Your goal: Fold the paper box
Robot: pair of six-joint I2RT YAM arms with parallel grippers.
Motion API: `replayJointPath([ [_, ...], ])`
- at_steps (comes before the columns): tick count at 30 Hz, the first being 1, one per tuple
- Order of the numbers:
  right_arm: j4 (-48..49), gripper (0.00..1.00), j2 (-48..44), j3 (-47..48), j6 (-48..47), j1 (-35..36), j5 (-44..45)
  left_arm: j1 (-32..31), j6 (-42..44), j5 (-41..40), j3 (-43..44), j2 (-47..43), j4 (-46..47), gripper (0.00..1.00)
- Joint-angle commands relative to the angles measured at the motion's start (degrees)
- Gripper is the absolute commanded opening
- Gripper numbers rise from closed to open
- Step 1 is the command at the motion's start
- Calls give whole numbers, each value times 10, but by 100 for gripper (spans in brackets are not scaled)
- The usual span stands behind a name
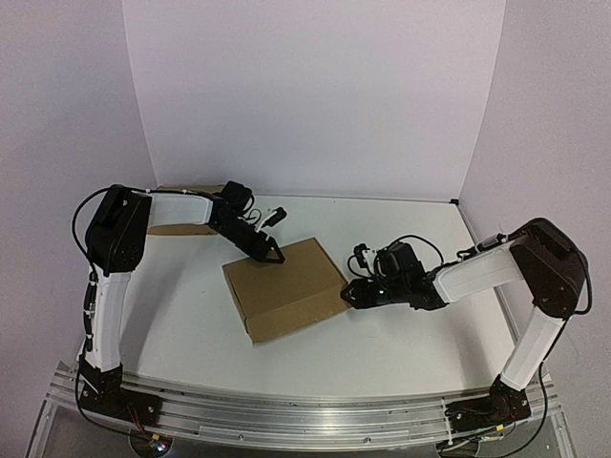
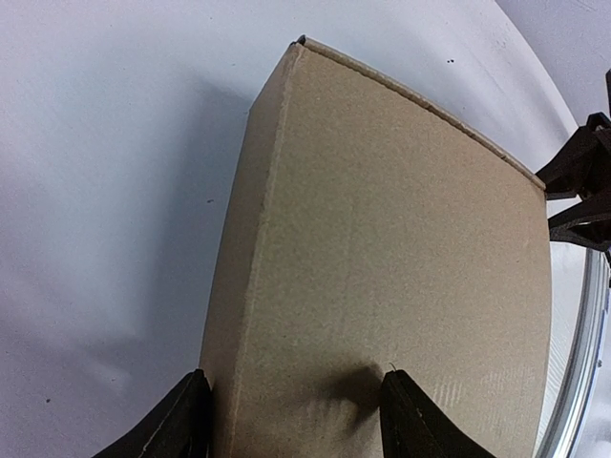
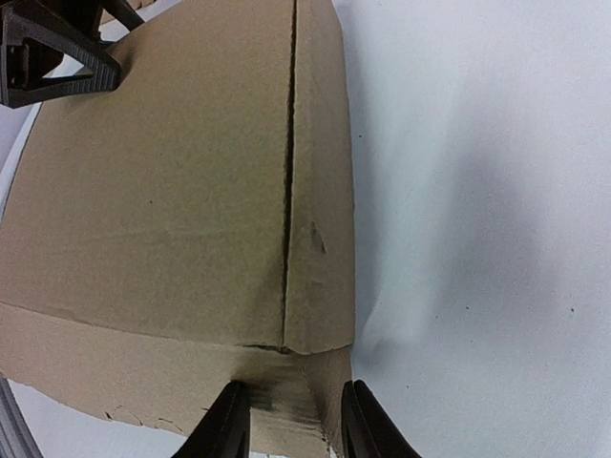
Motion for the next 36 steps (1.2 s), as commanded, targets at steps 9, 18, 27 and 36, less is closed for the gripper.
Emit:
replayJointPath([
  [9, 40, 24, 25, -61, 31, 3, 13, -12, 43, -19, -43, 27, -28, 59],
  [18, 74, 24, 64, -40, 45, 5, 51, -12, 52, -19, -59, 22, -24, 56],
  [27, 142, 26, 91, -44, 61, 12, 97, -12, 48, -8, -73, 19, -18, 55],
  [36, 154, 32, 100, -37, 85, 28, 101, -12, 38, -20, -78, 19, -13, 54],
])
